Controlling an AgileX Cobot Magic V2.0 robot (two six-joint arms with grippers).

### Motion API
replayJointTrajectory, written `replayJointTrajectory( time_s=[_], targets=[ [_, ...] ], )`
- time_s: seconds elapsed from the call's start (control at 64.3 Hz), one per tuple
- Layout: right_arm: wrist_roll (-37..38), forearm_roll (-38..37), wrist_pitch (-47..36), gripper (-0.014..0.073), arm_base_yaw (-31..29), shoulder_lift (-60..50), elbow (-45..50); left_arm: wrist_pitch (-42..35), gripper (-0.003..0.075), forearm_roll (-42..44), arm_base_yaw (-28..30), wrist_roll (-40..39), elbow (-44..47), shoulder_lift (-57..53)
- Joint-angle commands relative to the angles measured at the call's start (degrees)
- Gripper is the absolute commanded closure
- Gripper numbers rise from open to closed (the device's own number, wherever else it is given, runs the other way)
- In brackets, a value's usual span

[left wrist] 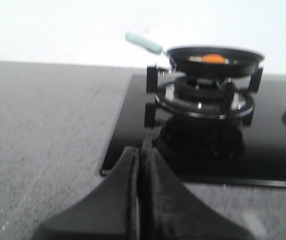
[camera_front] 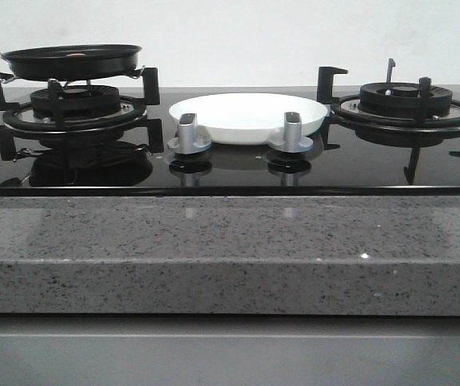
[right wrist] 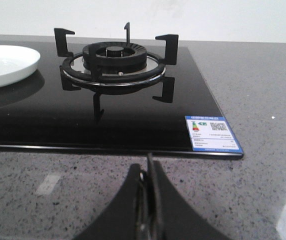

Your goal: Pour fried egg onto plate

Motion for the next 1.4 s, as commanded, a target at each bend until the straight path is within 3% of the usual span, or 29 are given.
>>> replayJointTrajectory(
  time_s=[0.0,0.14,0.389,0.606,0.87,0.964,1.01,1.135,1.228,1.275,1.383],
  targets=[
    [-0.51,0.72,-7.38,0.066,-0.33,-1.13,-0.65,-6.68,0.074,-2.74,-0.39,-2.11,-1.46,-0.87],
    [-0.51,0.71,-5.59,0.066,-0.33,-1.01,-4.59,0.32,0.0739,-2.96,-0.39,-2.15,-8.73,0.95],
    [-0.51,-2.52,9.39,0.0659,-0.33,8.9,-20.7,7.53,0.074,-1.89,-0.39,-2.15,-23.92,16.18],
    [-0.51,-4.1,10.63,0.0659,-0.33,21.08,-31.33,7.84,0.0739,-1.89,-0.39,-2.05,-30.55,25.81],
    [-0.51,-4.1,8.79,0.0653,-0.33,23.28,-32.74,5.63,0.0723,-1.76,-0.39,-2.05,-31.1,26.25],
    [-0.51,-4.1,8.74,0.0567,-0.33,23.28,-32.74,5.63,0.0632,-1.63,-0.39,-1.97,-31.1,26.25],
    [-0.51,-4.1,8.74,0.048,-0.33,23.28,-32.74,5.63,0.0538,-1.34,-0.39,-1.82,-31.1,26.25],
    [-0.51,-4.1,8.55,0.0148,-0.33,23.28,-32.74,5.63,0.026,-0.41,-0.39,-1.82,-31.1,26.25],
    [-0.51,-4.1,8.33,-0.0024,-0.33,23.28,-32.68,5.63,0.0107,0.23,-0.39,-1.82,-31.1,26.25],
    [-0.51,-4.1,8.39,-0.0071,-0.33,23.28,-32.68,5.63,0.0085,0.23,-0.39,-1.82,-31.1,26.25],
    [-0.51,-4.1,8.57,-0.0066,-0.33,23.28,-32.68,5.63,0.0094,0.23,-0.39,-1.82,-31.1,26.25]
  ],
)
